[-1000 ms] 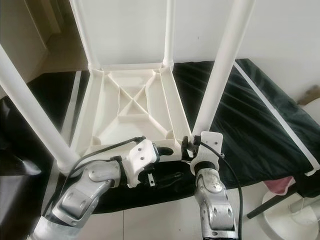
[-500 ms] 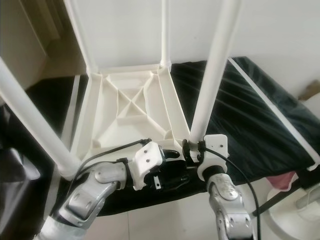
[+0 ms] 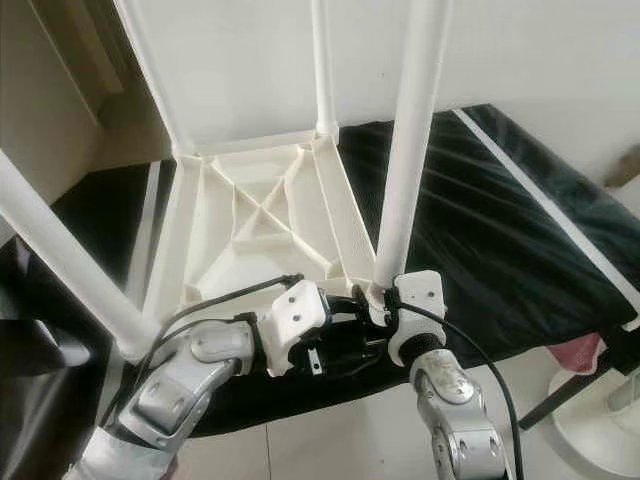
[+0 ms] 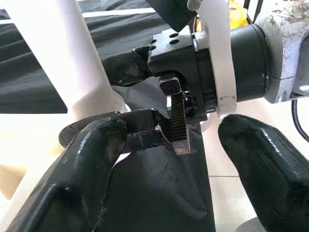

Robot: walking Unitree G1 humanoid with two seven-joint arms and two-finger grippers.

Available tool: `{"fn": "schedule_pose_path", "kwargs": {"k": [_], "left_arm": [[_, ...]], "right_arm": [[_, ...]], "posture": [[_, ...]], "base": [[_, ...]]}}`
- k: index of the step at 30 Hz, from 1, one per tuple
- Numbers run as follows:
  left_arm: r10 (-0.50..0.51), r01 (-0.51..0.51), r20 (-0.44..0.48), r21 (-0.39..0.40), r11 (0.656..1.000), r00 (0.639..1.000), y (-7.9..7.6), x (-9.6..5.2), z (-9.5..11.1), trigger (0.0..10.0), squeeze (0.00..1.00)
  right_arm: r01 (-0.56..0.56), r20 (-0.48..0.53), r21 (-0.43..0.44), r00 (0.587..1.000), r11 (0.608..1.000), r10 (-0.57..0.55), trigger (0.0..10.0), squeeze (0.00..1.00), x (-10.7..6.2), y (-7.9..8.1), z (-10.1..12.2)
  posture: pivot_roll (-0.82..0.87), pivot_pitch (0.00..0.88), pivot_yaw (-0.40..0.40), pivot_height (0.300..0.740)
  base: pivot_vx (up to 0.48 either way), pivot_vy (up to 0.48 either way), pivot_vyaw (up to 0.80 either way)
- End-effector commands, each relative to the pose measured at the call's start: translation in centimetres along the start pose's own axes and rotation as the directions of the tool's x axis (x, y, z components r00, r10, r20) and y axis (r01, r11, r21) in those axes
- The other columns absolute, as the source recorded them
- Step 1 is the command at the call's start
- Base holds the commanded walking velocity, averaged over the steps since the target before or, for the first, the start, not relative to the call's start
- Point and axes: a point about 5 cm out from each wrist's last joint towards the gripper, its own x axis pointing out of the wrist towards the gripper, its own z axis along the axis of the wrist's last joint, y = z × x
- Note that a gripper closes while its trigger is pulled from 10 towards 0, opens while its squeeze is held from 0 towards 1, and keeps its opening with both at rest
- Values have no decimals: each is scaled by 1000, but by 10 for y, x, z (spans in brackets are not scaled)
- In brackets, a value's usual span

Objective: Building children table

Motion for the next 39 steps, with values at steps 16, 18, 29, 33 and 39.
{"fn": "schedule_pose_path", "kwargs": {"k": [16, 18, 29, 33, 39], "left_arm": [[-61, 61, -6, 0, 998, 998, -1, -1, -2, 10000, 0], [-61, 61, -6, 1, 998, 998, -1, -1, -2, 10000, 0], [-62, 62, -6, 4, 998, 998, -1, -2, -2, 10000, 0], [-60, 60, -8, 4, 998, 998, -1, -2, -2, 10000, 0], [-61, 61, -6, 0, 998, 998, -2, -2, -2, 10000, 0]], "right_arm": [[-45, 29, -42, 999, 998, 46, 10000, 0, 1, -3, 6], [-48, 30, -43, 998, 998, 49, 10000, 0, 1, -3, 6], [-57, 34, -51, 998, 997, 59, 10000, 0, 0, -2, 6], [-59, 33, -54, 998, 997, 61, 10000, 0, 0, -2, 6], [-62, 33, -55, 997, 997, 64, 10000, 0, 0, -3, 6]], "posture": [[-197, 36, 91, 740], [-197, 35, 92, 740], [-194, 34, 92, 740], [-192, 36, 89, 740], [-193, 34, 88, 740]], "base": [[0, 0, 0], [0, 0, 0], [0, 0, 0], [0, 0, 0], [0, 0, 0]]}}
